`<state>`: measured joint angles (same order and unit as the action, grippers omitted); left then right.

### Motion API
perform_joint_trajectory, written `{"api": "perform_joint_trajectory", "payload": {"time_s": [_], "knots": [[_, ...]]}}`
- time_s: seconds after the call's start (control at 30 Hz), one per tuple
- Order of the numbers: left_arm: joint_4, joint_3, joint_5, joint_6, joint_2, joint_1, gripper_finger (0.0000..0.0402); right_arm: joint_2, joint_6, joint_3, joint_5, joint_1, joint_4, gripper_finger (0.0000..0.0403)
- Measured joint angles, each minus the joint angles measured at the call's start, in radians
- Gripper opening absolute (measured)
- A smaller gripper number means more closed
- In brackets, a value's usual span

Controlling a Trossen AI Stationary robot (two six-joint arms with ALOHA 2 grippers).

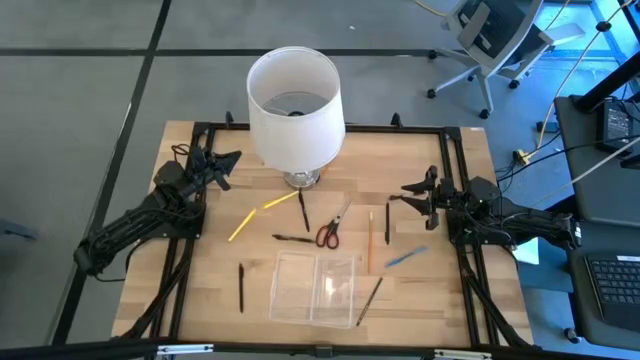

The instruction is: Pick & place school supplies into a supply box

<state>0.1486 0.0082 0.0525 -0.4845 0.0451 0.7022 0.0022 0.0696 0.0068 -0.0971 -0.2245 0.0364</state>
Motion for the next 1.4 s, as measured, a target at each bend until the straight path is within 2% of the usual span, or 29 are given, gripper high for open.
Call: {"api": "perform_joint_trajectory", "payload": {"time_s": [0.27,0.4,0.77,0.83,0.93,1.1,1.4], "knots": [[0.0,0.0,0.0,0.0,0.0,0.0,0.0006,0.0,0.013,0.0,0.0,0.0,0.002,0.0159],[0.0,0.0,0.0,0.0,0.0,0.0,0.0006,0.0,0.069,0.0,0.0,0.0,0.001,0.0159],[0.0,0.0,0.0,0.0,0.0,0.0,0.0006,0.0,0.425,0.0,0.003,0.0,0.001,0.0159],[0.0,0.0,0.0,0.0,0.0,0.0,0.0006,0.0,0.39,0.0,0.043,0.0,0.002,0.0159],[0.0,0.0,0.0,0.0,0.0,0.0,0.0006,0.0,0.326,0.0,0.156,0.0,0.002,0.0159],[0.0,0.0,0.0,0.0,0.0,0.0,0.0006,0.0,0.317,0.0,0.287,0.0,0.021,0.0159],[0.005,0.0,-0.008,0.0,0.0,0.0,0.0006,0.0,0.336,0.0,0.314,0.0,0.024,0.0159]]}}
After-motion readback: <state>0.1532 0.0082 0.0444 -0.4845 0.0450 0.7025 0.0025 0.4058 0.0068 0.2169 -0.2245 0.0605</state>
